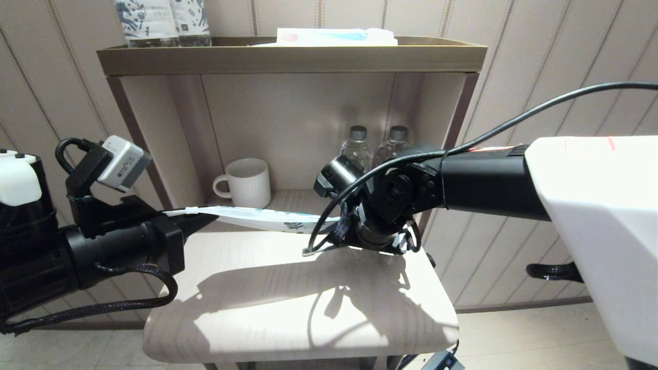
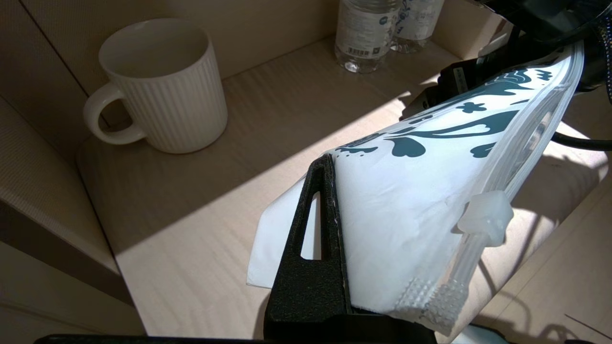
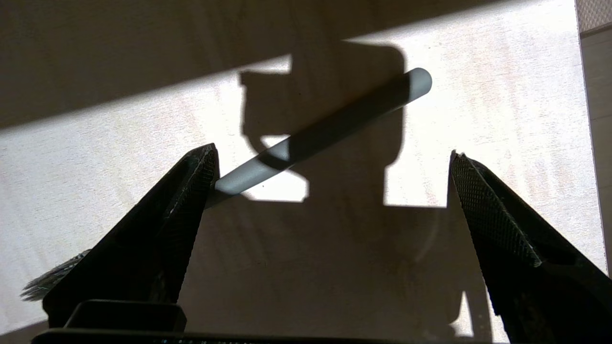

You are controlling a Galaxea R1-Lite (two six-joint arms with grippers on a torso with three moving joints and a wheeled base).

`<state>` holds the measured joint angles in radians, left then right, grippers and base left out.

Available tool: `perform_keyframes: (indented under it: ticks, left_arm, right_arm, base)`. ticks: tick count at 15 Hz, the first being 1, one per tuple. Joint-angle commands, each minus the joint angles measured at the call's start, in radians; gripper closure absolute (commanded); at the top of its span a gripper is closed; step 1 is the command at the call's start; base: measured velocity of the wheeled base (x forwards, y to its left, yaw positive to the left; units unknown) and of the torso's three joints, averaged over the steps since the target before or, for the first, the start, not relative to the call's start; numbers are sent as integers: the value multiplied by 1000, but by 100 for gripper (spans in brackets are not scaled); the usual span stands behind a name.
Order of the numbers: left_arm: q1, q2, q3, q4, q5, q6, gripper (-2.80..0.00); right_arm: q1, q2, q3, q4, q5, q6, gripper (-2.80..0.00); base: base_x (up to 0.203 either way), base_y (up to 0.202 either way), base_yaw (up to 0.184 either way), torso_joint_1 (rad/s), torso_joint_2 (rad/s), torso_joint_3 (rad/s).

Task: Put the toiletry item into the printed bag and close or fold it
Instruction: Pick up a toothbrush

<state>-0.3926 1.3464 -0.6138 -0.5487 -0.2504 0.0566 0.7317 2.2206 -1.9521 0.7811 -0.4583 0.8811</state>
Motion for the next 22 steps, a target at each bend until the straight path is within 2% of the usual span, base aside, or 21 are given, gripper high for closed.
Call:
perform_keyframes:
  ticks: [1,7,8,22]
  left_arm:
    - [0,0,0,-4,-1,0,0]
    - [-1,0,0,-4,-1,0,0]
    - [0,0,0,-4,-1,0,0]
    - [-1,0,3,-4,-1,0,0]
  right_arm:
    - [2,-7,-1,0,-2,6,-280]
    - [7,-1,0,8,-2,-6,-280]
    - [9,5,0,8,-2,-10,0]
    - [9,-4,1,4,7,-10,0]
  base:
    - [0,0,0,0,0,0]
    - [0,0,0,0,0,0]
    - [0,0,0,0,0,0]
    - [0,0,0,0,0,0]
